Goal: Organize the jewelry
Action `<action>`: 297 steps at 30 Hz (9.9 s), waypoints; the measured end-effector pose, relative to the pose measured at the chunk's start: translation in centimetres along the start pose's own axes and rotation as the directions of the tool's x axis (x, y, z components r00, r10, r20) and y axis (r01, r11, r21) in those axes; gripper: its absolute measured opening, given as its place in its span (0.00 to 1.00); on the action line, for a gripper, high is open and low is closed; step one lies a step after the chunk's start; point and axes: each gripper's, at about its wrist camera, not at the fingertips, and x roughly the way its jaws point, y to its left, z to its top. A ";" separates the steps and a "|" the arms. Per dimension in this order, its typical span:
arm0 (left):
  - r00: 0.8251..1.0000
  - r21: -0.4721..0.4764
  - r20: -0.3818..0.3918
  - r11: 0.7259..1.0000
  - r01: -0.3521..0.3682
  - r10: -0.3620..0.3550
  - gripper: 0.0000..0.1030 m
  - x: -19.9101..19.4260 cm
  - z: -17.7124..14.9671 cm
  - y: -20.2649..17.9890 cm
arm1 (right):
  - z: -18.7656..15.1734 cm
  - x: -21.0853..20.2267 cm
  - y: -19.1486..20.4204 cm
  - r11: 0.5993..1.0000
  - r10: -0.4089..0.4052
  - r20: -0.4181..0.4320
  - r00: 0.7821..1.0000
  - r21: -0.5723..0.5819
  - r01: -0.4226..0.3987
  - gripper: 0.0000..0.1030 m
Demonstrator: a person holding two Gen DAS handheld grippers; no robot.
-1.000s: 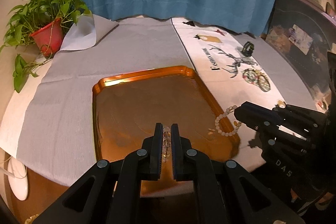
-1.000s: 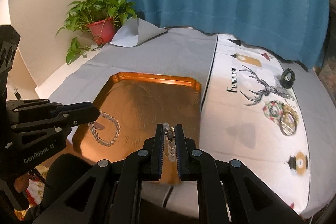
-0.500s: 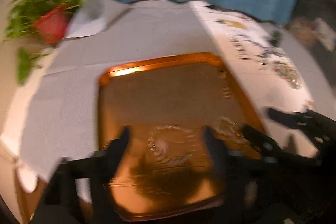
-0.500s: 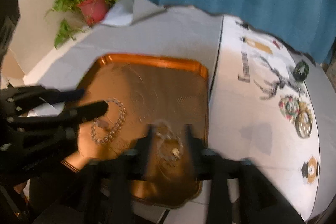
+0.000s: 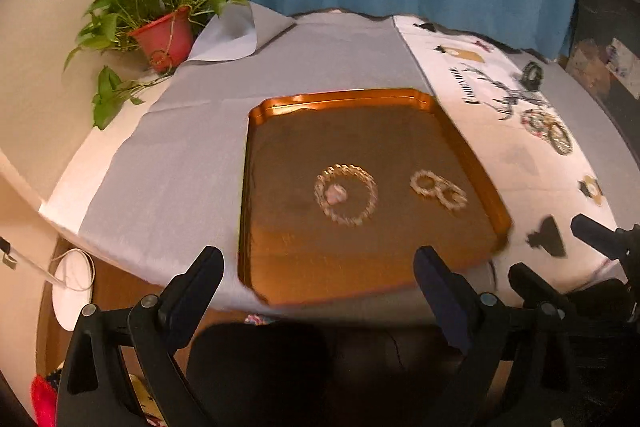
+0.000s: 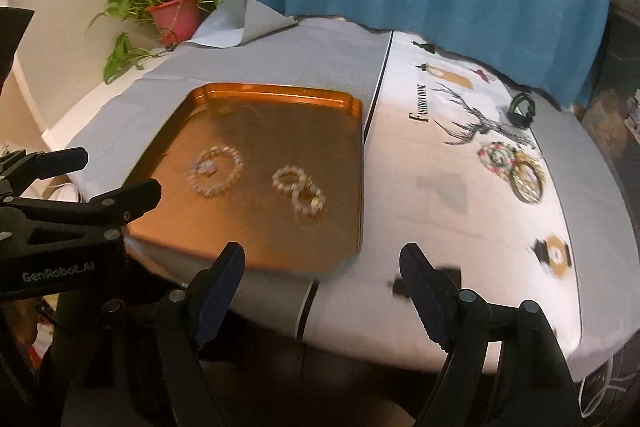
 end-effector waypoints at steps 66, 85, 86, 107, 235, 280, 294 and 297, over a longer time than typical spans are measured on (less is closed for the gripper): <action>0.996 0.098 0.091 0.995 0.001 -0.009 0.99 -8.7 -5.0 -3.8 | -5.7 -8.0 -2.8 0.997 -0.043 0.058 0.997 0.071 0.039 0.82; 0.993 0.205 0.067 0.976 0.080 -0.095 0.99 -2.8 2.9 -12.3 | -4.9 -3.7 -19.0 0.915 -0.183 0.029 0.983 0.371 0.159 0.83; 0.993 0.220 0.064 0.972 0.083 -0.099 0.99 -2.0 3.8 -13.3 | -4.7 -3.1 -19.9 0.910 -0.185 0.026 0.982 0.381 0.161 0.84; 0.996 0.304 -0.039 0.948 0.089 -0.081 0.99 10.7 12.6 -22.0 | 3.5 13.4 -27.6 0.942 -0.148 -0.046 0.988 0.298 0.155 0.59; 0.934 0.170 0.172 0.943 0.284 -0.313 0.04 -13.5 -8.2 -4.3 | -10.2 -13.0 -1.0 0.999 0.034 0.031 0.999 0.000 -0.034 0.59; 0.972 0.049 0.093 0.976 0.213 -0.217 0.04 2.2 4.2 1.6 | 5.2 4.4 0.0 0.999 0.041 0.009 0.999 -0.011 -0.041 0.59; 0.989 0.043 0.022 0.988 0.147 -0.148 0.31 8.1 6.4 1.5 | 6.6 11.0 0.6 0.998 0.054 -0.065 0.996 -0.032 -0.056 0.63; 0.996 0.008 0.010 0.996 0.090 -0.090 1.00 8.2 6.5 1.8 | 6.3 11.2 1.0 0.997 0.028 -0.086 0.996 -0.065 -0.033 0.76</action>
